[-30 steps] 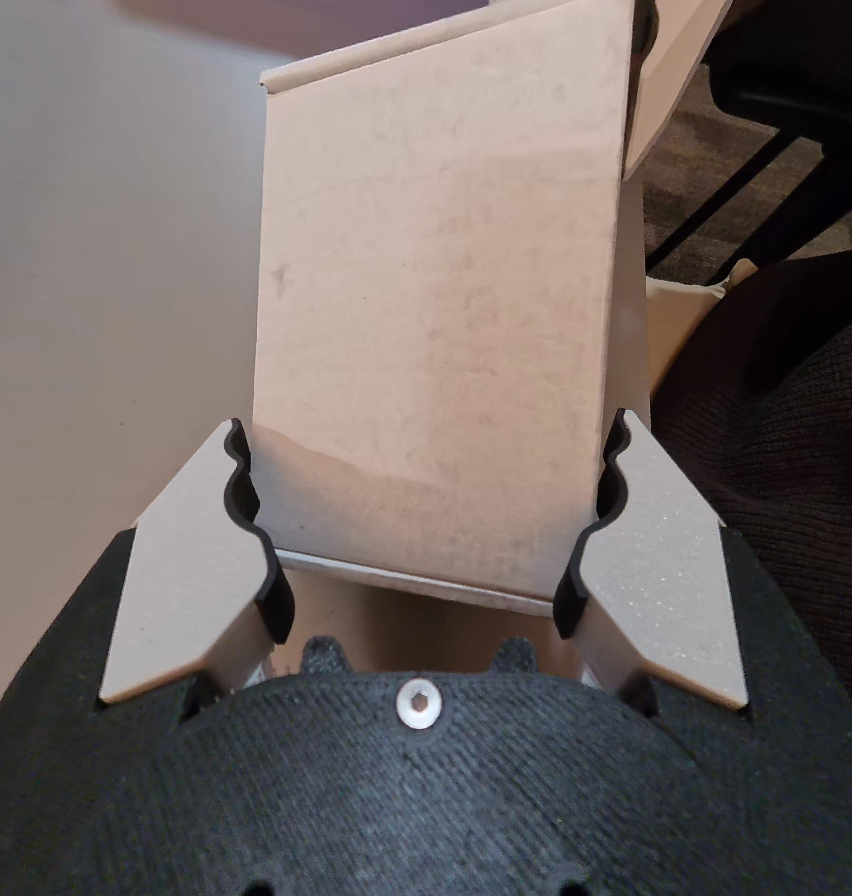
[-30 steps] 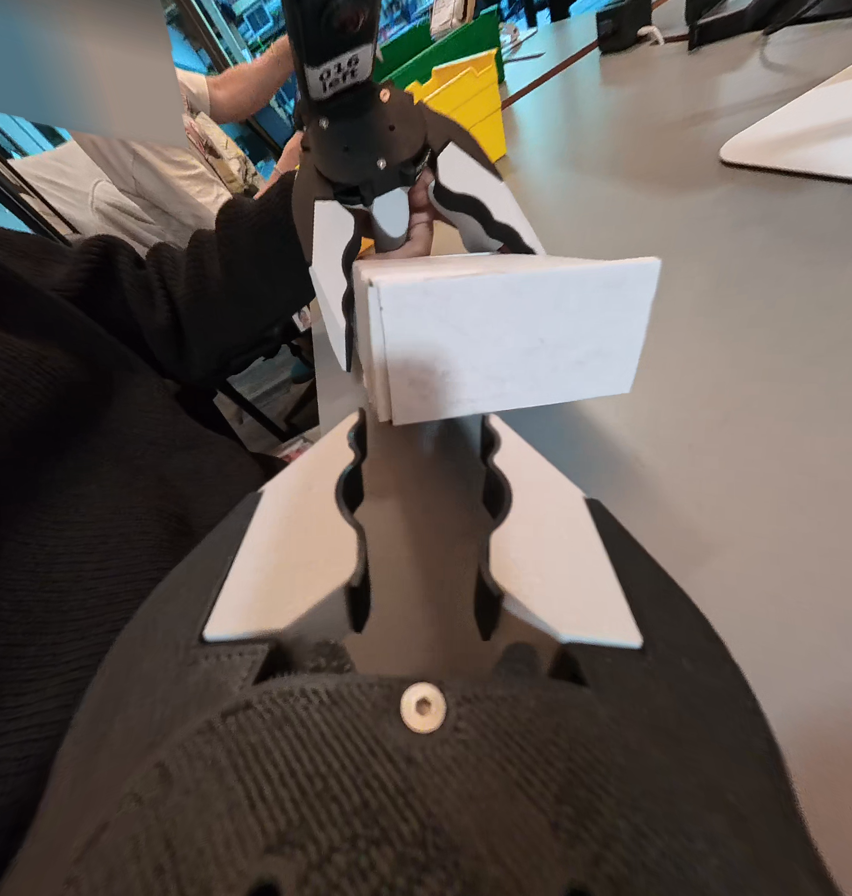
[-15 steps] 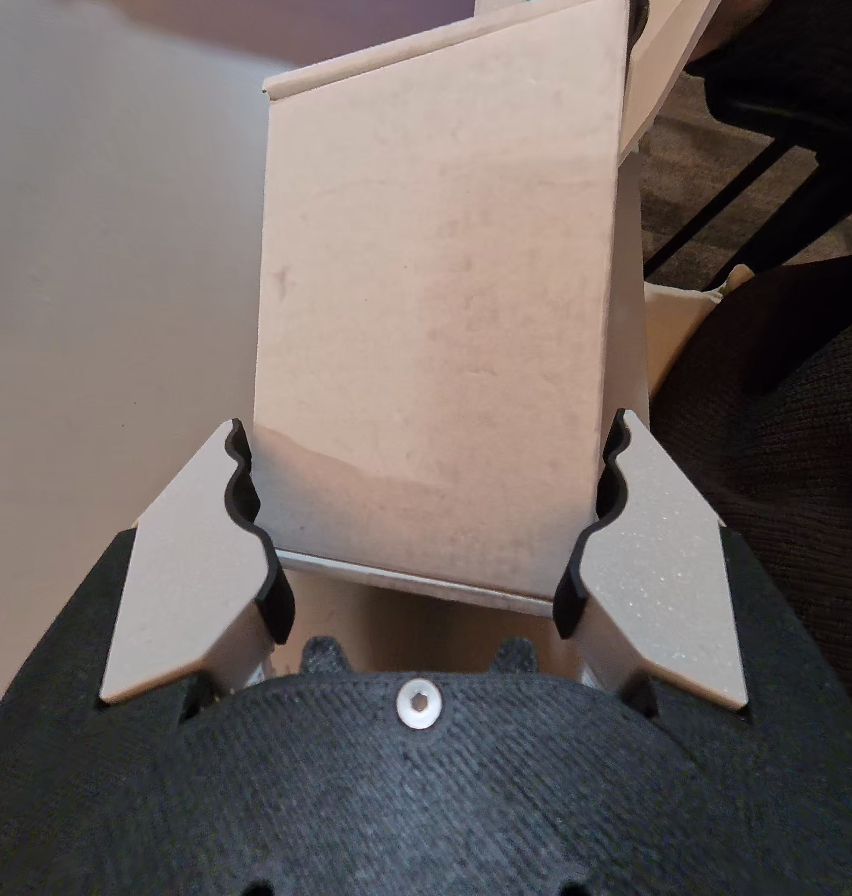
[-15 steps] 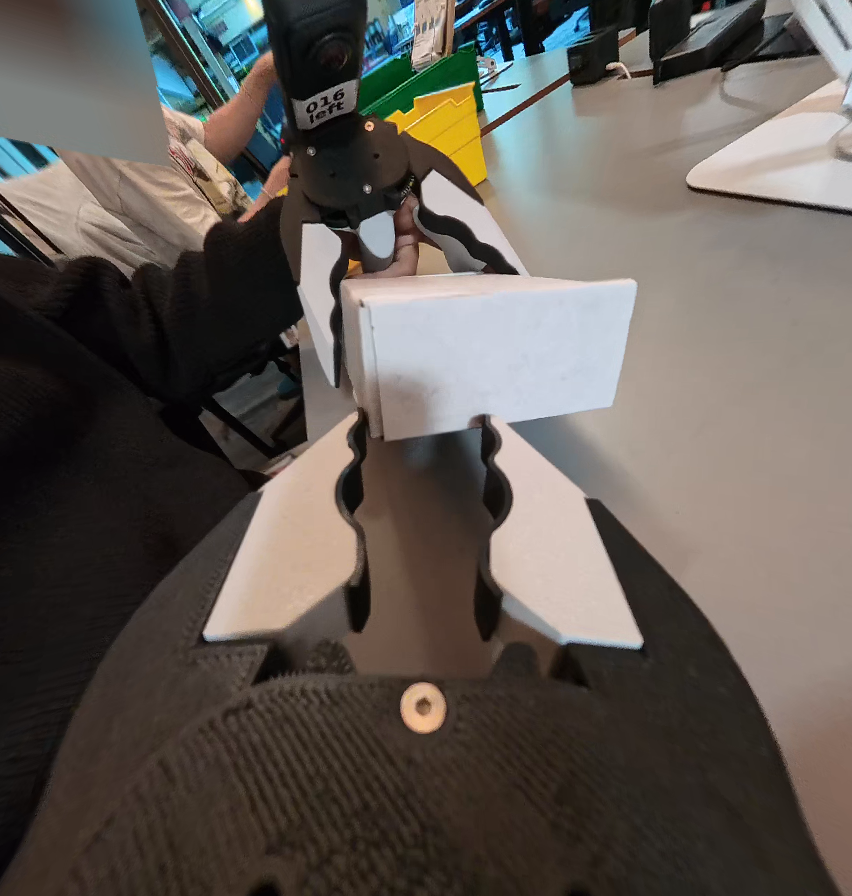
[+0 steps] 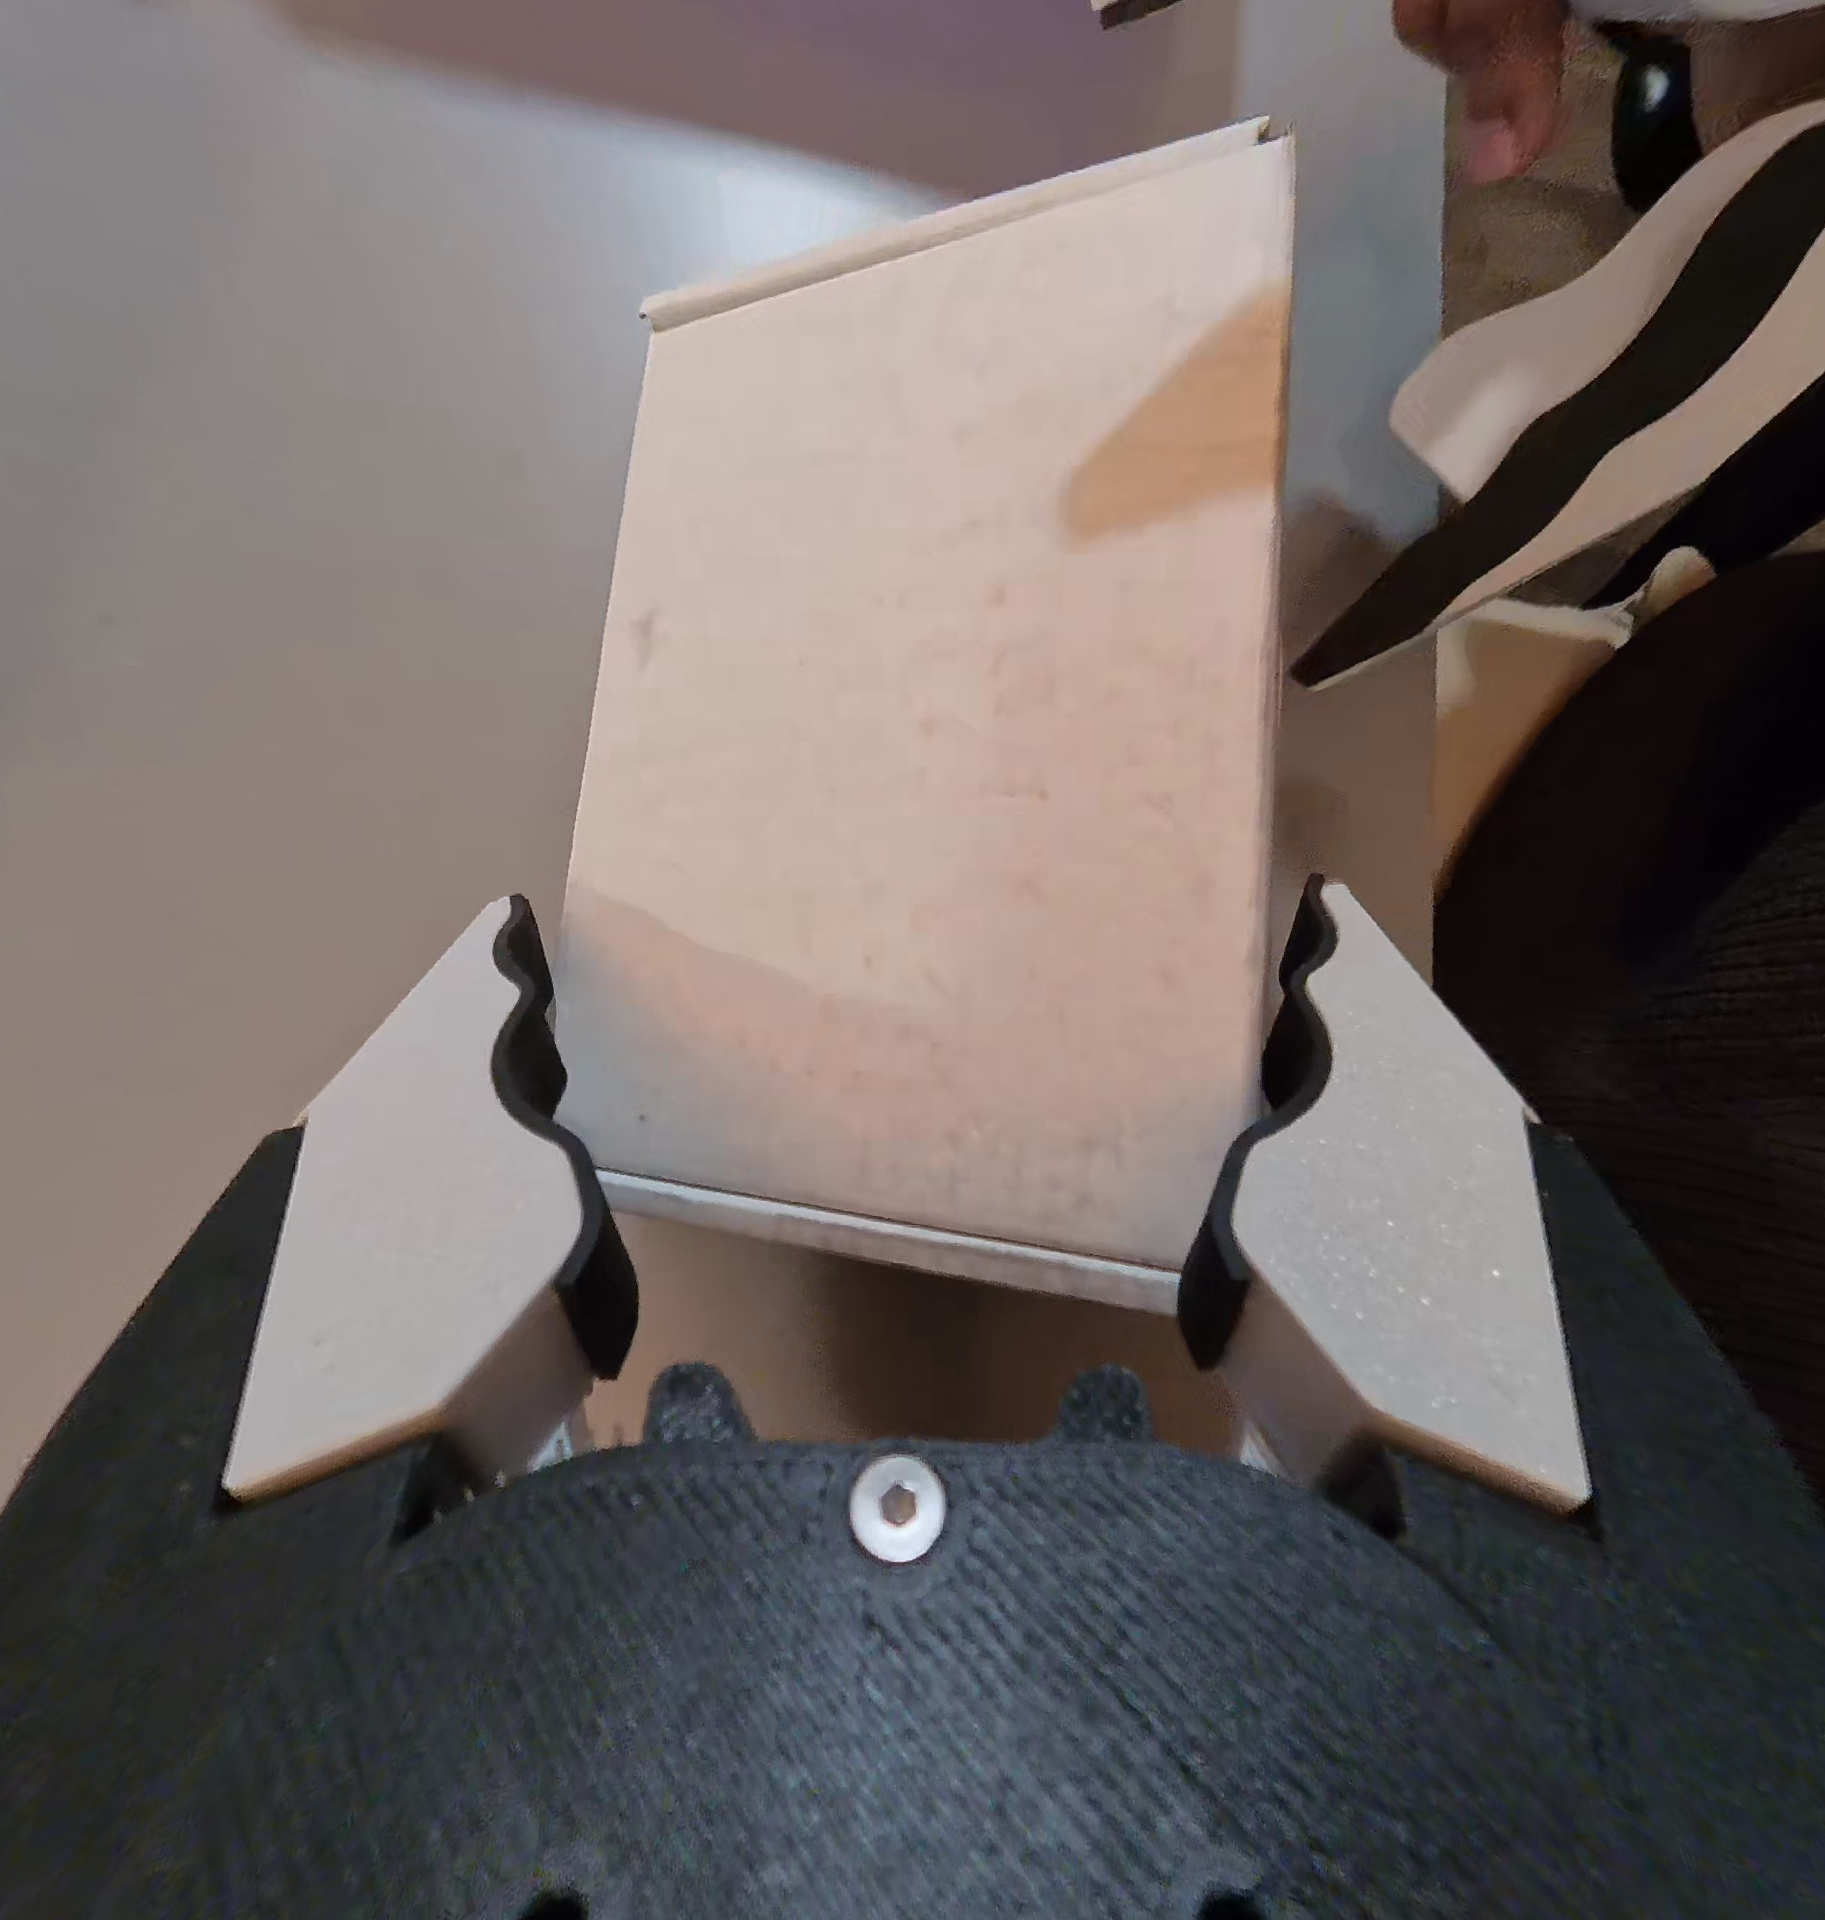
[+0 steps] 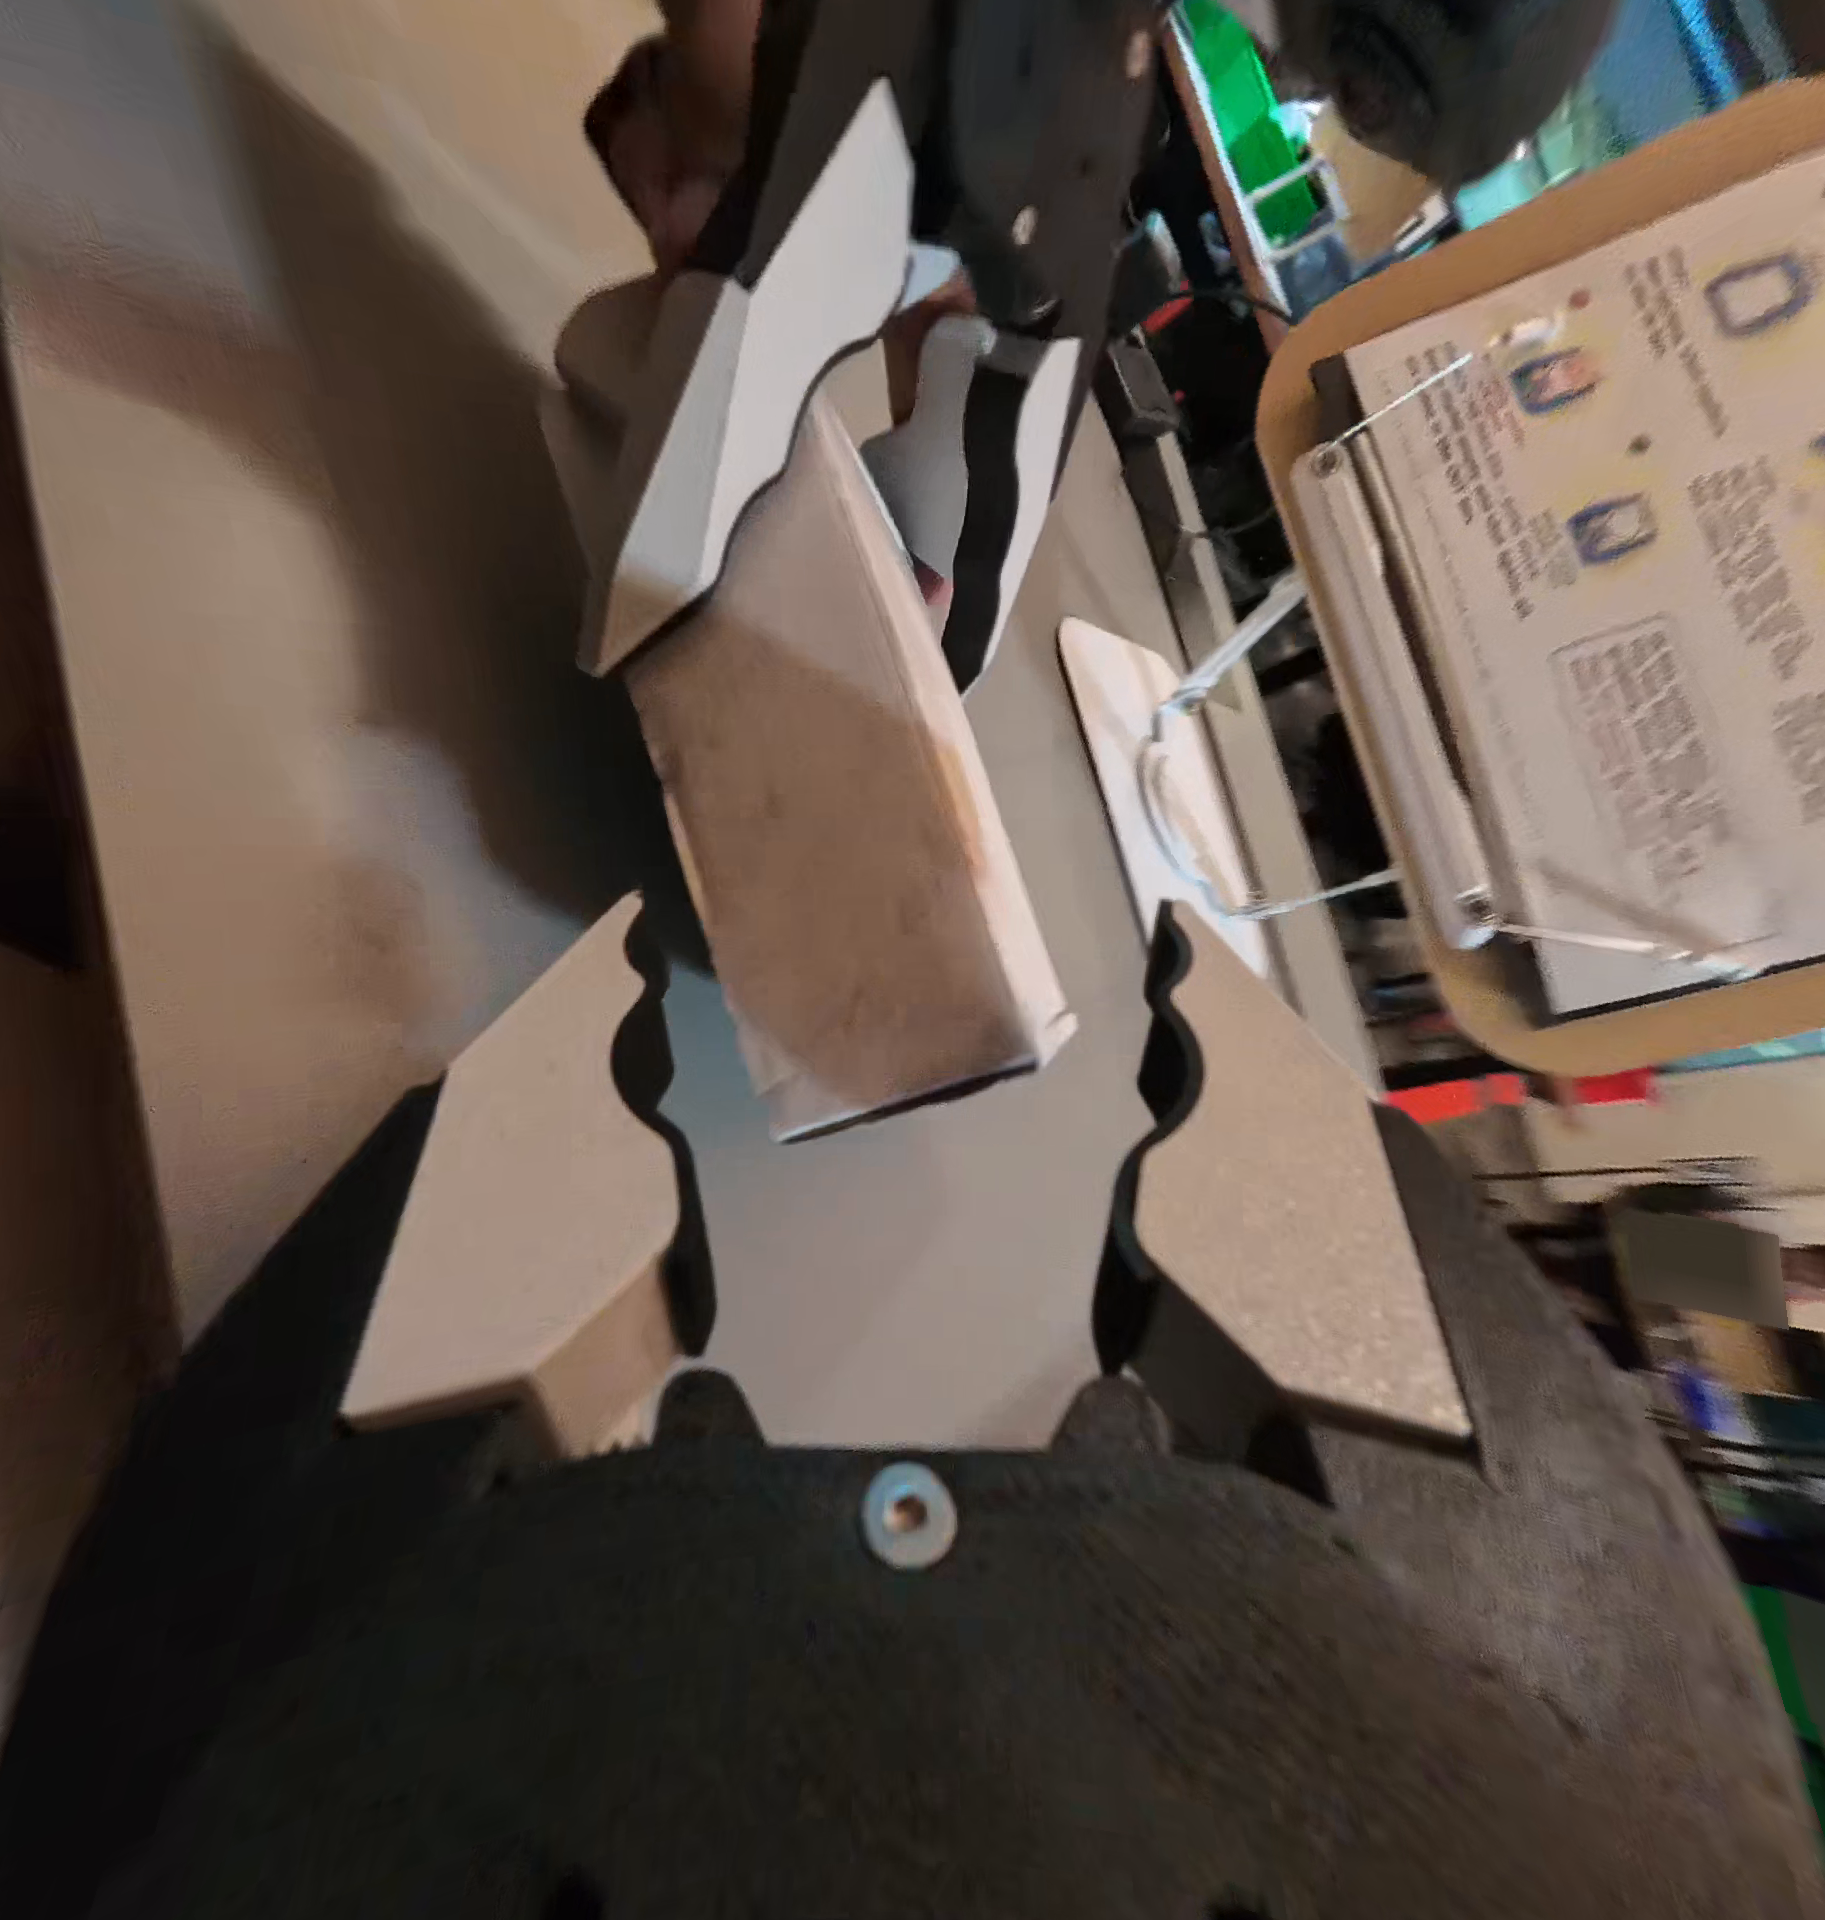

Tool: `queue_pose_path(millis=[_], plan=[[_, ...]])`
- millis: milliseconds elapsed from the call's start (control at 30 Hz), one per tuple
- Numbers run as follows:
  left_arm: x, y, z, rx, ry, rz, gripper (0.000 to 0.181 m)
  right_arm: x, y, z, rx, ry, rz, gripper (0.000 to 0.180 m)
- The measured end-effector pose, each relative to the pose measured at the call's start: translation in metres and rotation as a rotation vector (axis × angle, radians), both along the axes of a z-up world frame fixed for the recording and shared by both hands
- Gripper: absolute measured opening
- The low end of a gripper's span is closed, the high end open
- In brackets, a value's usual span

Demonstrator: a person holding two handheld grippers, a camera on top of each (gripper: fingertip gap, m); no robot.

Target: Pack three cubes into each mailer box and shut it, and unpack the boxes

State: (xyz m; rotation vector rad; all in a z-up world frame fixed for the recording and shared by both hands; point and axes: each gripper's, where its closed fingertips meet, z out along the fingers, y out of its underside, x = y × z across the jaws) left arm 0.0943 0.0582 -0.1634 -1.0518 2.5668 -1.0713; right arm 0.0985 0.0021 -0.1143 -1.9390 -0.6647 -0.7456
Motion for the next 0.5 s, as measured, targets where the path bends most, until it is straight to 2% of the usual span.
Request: queue_pose_path(millis=[33,67,133,200,300,500], plan=[[0.0,-0.001,-0.001,0.019,-0.003,-0.004,0.138,0.0,0.003,-0.003,-0.016,-0.077,-0.012,0.085],[0.001,-0.002,-0.002,0.036,-0.006,-0.006,0.138,-0.001,0.005,-0.007,-0.043,-0.139,-0.019,0.081],[0.003,-0.004,-0.004,0.055,-0.01,-0.002,0.138,-0.004,0.006,-0.021,-0.114,-0.216,-0.016,0.06],[0.003,-0.005,-0.005,0.074,-0.02,-0.006,0.138,-0.004,0.005,-0.023,-0.131,-0.264,-0.018,0.06],[0.001,-0.005,-0.004,0.066,-0.039,-0.003,0.139,-0.004,0.002,-0.023,-0.137,-0.206,-0.017,0.06],[-0.001,0.012,-0.005,-0.004,-0.082,0.123,0.146,0.014,-0.014,-0.012,-0.066,-0.077,-0.044,0.059]])
